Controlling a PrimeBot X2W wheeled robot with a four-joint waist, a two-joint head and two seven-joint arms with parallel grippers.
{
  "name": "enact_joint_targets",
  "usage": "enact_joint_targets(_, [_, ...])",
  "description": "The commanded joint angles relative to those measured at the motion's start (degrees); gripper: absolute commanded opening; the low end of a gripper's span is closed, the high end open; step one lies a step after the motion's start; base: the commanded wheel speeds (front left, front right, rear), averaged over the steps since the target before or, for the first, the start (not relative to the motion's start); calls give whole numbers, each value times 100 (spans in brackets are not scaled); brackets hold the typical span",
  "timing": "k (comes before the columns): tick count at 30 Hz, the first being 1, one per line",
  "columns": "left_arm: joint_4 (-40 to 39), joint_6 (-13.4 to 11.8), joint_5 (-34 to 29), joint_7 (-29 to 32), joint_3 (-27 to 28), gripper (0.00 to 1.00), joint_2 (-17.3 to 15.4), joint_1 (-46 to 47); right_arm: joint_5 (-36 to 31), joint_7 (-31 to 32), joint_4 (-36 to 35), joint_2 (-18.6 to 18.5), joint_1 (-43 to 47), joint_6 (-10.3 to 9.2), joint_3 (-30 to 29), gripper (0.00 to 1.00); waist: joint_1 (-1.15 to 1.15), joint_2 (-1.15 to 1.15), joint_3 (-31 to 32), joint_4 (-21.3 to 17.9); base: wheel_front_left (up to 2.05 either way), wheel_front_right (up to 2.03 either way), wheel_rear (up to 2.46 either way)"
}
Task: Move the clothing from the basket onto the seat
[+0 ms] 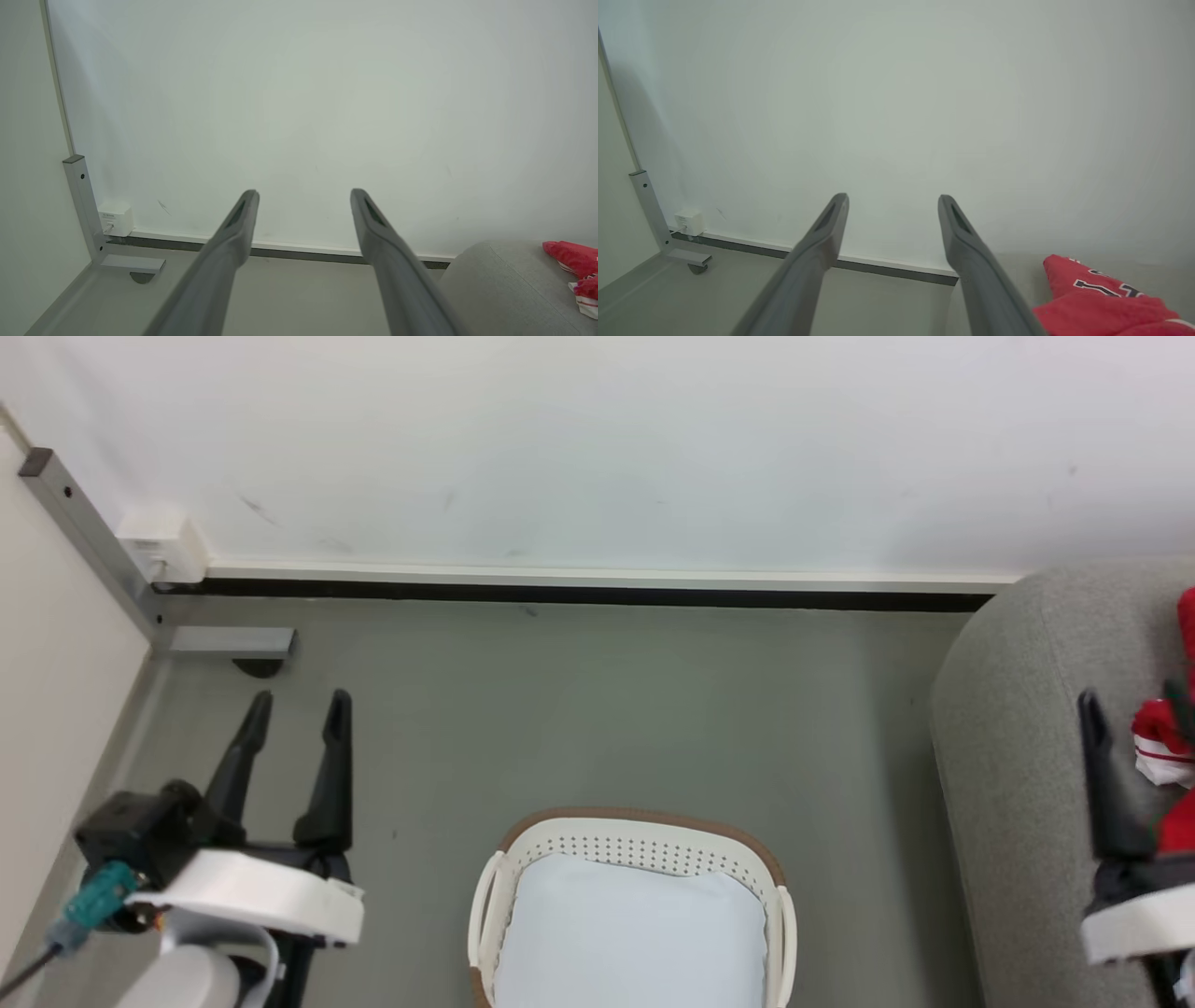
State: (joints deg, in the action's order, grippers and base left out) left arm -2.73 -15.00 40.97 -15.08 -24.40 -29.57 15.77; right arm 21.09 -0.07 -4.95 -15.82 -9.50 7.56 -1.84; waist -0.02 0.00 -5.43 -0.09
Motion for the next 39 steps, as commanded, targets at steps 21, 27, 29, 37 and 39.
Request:
enact_joint_targets(21, [758, 1382, -1809, -7, 1564, 100, 1605, -937, -599, -1465, 1120, 982, 423, -13, 413, 100, 2, 0, -99, -8, 0, 0, 0])
enact_joint_targets(27, [865, 1614, -2029, -7, 1817, 100, 1819, -947, -541, -1495, 1130, 998, 388, -13, 430, 100, 2, 0, -103, -20, 0, 0, 0])
enact_joint_targets(29, [889, 1679, -2107, -7, 1899, 100, 1889, -952, -530, -1503, 1136, 994, 381, -13, 439, 100, 2, 0, -98, -26, 0, 0, 0])
enact_joint_targets(37, [1000, 1850, -2189, -1, 2056, 0, 2049, -915, -530, -1475, 1178, 1028, 442, 0, 477, 0, 2, 0, -82, -28, 0, 0, 0])
enact_joint_targets(39, [1066, 1857, -2086, 32, 2054, 0, 2080, -935, -422, -1448, 1225, 1044, 494, 0, 491, 0, 2, 0, -76, -28, 0, 0, 0])
